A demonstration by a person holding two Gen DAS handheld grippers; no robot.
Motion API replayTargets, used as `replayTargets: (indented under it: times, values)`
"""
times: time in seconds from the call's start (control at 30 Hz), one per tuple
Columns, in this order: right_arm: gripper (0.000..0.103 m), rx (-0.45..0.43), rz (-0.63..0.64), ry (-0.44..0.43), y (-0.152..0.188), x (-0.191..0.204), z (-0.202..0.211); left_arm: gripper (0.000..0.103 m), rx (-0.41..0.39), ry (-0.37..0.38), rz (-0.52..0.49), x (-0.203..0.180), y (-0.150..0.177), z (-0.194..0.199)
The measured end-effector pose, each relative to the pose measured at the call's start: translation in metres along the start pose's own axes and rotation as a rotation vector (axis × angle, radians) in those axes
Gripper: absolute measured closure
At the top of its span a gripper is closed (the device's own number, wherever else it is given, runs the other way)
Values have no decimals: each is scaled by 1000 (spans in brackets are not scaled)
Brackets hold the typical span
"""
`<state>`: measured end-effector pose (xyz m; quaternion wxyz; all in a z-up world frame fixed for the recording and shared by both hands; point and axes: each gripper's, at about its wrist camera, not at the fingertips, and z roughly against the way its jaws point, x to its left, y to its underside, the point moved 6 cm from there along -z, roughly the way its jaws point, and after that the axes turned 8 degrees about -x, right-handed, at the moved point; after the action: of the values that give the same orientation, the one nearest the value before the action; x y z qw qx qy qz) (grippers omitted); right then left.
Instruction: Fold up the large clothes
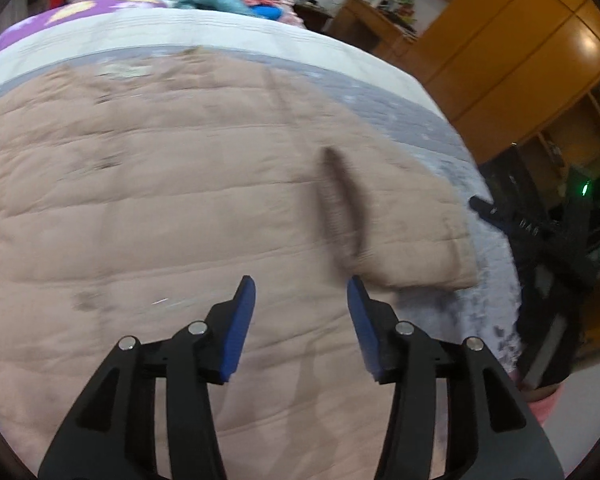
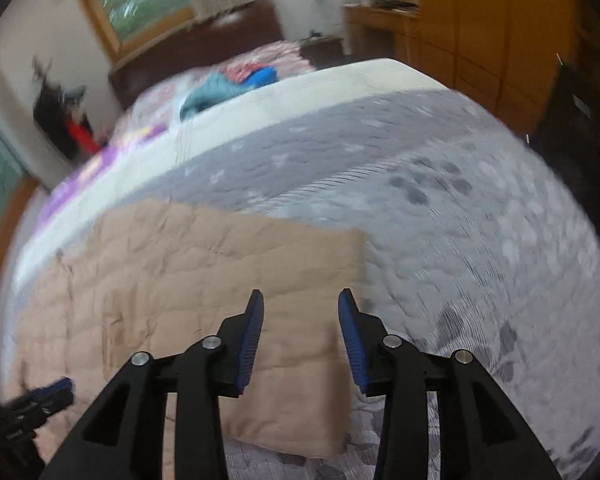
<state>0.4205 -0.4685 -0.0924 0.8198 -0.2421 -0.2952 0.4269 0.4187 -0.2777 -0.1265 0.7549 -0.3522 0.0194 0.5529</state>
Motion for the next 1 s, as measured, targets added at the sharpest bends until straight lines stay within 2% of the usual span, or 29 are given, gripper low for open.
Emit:
replayTargets:
  times: [0.1, 0.2, 0.23, 0.27, 0.33, 0.37, 0.4, 0.5, 0.6, 0.8, 1.0]
  values:
    - [63, -8, -19, 35, -2, -23, 0, 53, 8, 20, -27, -28, -7, -25]
    - [63, 2, -36, 9, -2, -31, -4, 55, 17, 0, -52, -46, -12, -50]
    - [63, 15, -51, -16, 0, -33, -7, 59, 30, 0, -51, -49, -13, -57]
    - [63, 30, -65, -35, 1, -34, -10, 73, 38, 3, -47, -49, -13, -62]
    - [63, 49, -79, -44, 4, -36, -14, 93, 45, 2, -39, -50, -14, -70]
    - [63, 51, -79, -43, 6, -36, -16, 99, 40, 4, -38, -50, -14, -70]
    - [63, 49, -76, -42, 6, -35, -15, 100, 30, 17, -35, -50, -15, -68]
    - [63, 30, -70, -53, 4, -32, -11, 101, -42, 23, -35, -43, -21, -47]
    - [63, 27, -73, -79, 4, -27, -9, 102, -138, 20, -28, -26, -31, -7]
    - [63, 96, -71, -233, 16, 5, -17, 102, -285, -62, -8, 24, -46, 71]
    - [63, 166, -3, -341, 35, 54, -26, 102, -350, -164, 26, 76, -51, 117]
